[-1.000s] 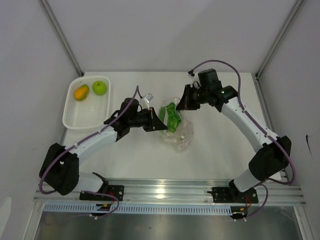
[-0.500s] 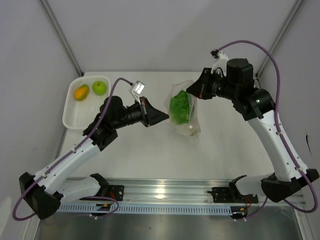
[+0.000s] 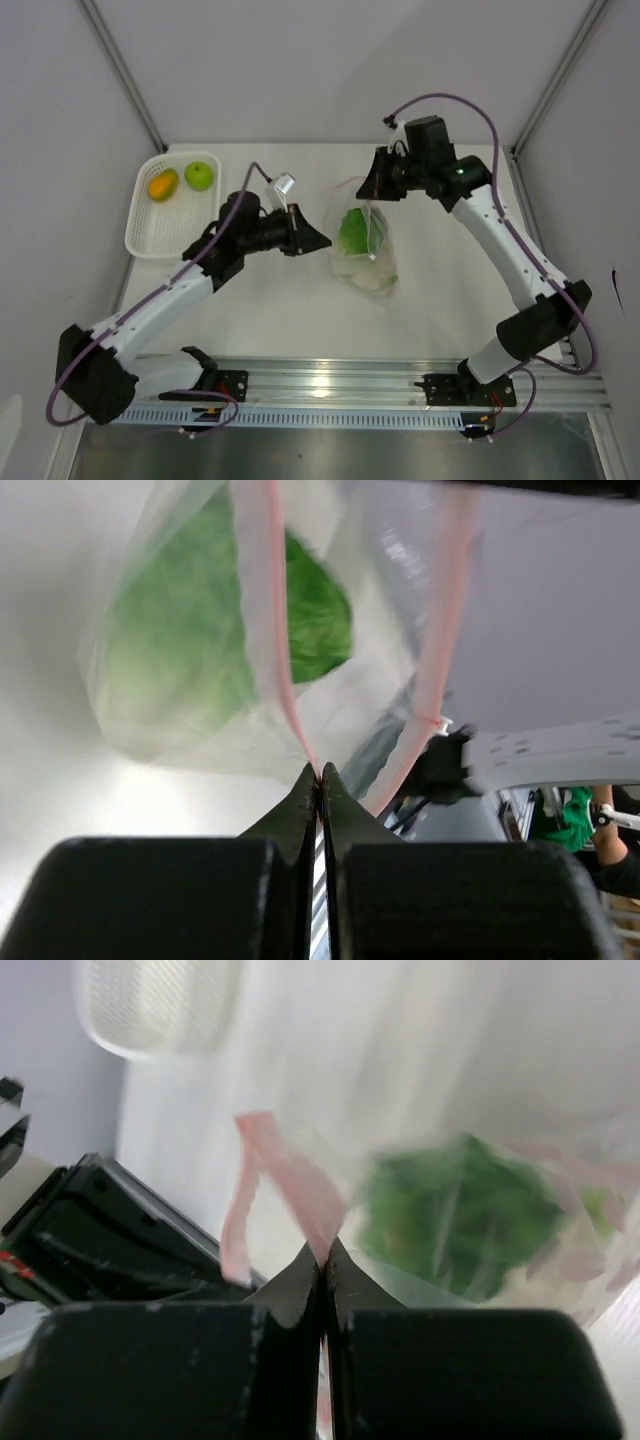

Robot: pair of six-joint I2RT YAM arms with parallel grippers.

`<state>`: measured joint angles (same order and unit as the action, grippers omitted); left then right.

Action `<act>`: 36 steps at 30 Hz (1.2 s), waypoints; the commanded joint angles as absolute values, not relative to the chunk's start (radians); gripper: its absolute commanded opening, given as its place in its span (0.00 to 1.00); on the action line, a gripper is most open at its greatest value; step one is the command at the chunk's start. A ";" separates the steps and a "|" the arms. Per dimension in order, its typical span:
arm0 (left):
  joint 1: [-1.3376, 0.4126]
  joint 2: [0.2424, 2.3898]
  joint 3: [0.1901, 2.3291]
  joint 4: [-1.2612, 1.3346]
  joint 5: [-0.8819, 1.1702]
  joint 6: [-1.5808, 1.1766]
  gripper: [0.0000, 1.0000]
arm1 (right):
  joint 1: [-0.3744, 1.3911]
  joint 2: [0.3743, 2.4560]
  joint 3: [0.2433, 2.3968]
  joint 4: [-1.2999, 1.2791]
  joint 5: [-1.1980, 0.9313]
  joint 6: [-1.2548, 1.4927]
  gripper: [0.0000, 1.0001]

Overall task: Place the food in the zip-top bag and seal the zipper
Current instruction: Adjust the zipper food storage bag at the center of the board.

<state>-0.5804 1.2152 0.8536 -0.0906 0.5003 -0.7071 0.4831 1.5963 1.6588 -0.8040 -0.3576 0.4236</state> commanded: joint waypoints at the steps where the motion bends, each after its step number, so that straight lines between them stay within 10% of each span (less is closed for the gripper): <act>1: -0.591 1.046 1.037 -0.089 0.509 -0.684 0.00 | 0.491 1.444 1.853 -0.815 -0.345 0.406 0.00; 36: -0.577 0.928 1.044 -0.098 0.440 -0.646 0.01 | 0.463 1.336 1.608 -0.675 -0.367 0.407 0.00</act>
